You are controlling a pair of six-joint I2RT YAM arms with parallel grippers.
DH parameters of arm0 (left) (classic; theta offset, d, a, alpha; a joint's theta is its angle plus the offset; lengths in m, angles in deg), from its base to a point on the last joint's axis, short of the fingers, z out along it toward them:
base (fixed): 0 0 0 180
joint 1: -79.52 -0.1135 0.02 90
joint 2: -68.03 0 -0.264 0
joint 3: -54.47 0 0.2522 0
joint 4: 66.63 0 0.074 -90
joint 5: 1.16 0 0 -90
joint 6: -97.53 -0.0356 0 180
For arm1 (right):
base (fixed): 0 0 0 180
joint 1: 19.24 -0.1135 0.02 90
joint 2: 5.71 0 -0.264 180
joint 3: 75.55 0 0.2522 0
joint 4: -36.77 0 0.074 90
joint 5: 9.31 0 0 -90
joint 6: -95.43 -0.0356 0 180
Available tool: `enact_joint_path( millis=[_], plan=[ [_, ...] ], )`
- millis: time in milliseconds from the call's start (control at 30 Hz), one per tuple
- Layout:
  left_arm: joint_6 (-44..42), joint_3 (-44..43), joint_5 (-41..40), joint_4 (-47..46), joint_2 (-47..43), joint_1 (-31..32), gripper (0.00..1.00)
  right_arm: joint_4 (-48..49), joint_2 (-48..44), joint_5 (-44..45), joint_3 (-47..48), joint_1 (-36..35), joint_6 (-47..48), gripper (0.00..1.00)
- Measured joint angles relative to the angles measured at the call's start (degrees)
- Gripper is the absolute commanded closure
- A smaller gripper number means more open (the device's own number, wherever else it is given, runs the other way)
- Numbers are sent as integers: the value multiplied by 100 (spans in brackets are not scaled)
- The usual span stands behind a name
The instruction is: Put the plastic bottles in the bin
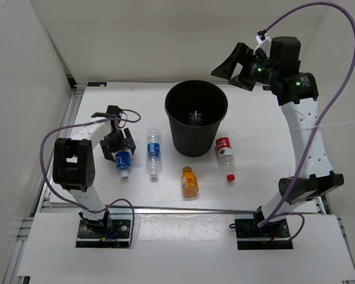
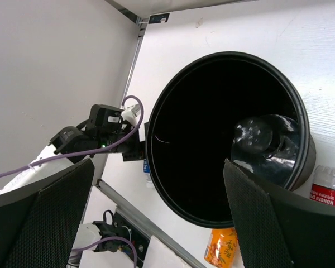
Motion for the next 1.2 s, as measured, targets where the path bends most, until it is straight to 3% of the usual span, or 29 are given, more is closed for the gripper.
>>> enact_joint_path(
  millis=[33,67,133,167,300,500,733,867,1033,1200],
  plan=[
    [-7,2,15,-22,39,4,7,0,0,-13,0,24,2,0],
    [-33,4,50,-57,85,4,20,0,0,-24,0,59,4,0],
    [-42,4,146,-118,105,2,32,7,-13,-57,-57,116,4,0],
    [-57,2,168,-131,105,4,47,4,-26,-79,-111,149,-7,0],
    [-70,-85,203,-94,105,4,63,-37,-57,-188,-341,199,-57,0],
    [160,-831,129,70,-109,4,64,-96,-66,-258,-551,236,-74,0],
    [678,-2804,160,214,-741,4,68,-186,-76,-144,-553,245,-74,0],
    [1029,-4109,472,125,-756,4,68,-435,-149,273,-560,326,-131,0],
    [1502,-5099,1174,-219,-616,35,64,-857,-339,1117,-560,422,-295,0],
    [1773,-6437,1941,-638,341,472,61,-1290,-586,1991,-717,487,-590,0]
  ],
)
